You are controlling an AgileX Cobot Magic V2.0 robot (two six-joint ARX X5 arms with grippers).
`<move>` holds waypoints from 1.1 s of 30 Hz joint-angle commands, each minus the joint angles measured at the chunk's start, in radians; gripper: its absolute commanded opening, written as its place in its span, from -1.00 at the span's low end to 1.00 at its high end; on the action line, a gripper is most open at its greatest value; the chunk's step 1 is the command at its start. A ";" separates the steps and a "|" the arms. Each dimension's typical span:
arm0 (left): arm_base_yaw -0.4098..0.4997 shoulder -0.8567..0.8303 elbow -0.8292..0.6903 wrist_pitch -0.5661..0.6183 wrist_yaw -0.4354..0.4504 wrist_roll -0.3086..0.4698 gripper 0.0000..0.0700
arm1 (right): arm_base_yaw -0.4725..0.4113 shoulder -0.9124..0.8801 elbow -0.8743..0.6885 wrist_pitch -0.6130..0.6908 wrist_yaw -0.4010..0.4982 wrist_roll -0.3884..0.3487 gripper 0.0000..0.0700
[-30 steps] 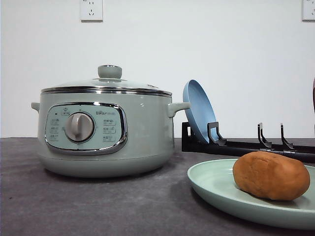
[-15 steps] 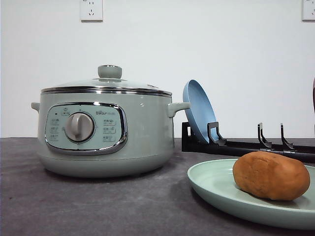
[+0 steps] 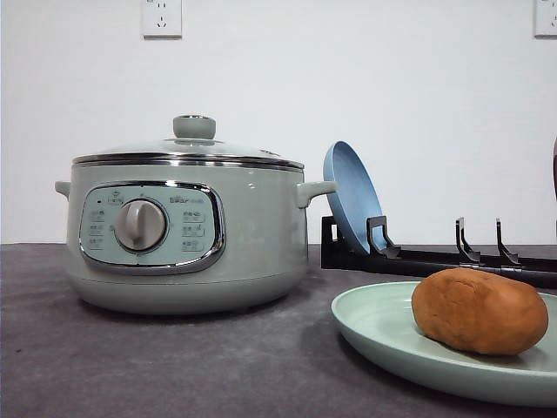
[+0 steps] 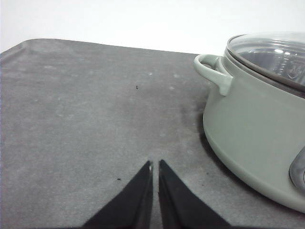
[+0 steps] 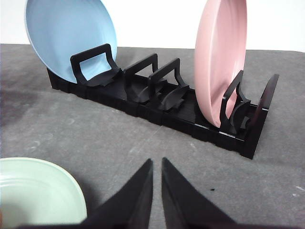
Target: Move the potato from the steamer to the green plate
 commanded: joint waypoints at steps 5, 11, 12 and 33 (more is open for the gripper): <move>-0.001 -0.002 -0.020 -0.006 -0.004 0.007 -0.95 | -0.001 -0.003 -0.004 0.006 -0.002 -0.008 -0.94; -0.001 -0.002 -0.020 -0.006 -0.004 0.007 -0.95 | -0.001 -0.003 -0.004 0.006 -0.002 -0.008 -0.94; -0.001 -0.002 -0.020 -0.006 -0.004 0.007 -0.95 | -0.001 -0.003 -0.004 0.006 -0.002 -0.008 -0.94; -0.001 -0.002 -0.020 -0.006 -0.004 0.007 -0.95 | -0.001 -0.003 -0.004 0.006 -0.002 -0.008 -0.94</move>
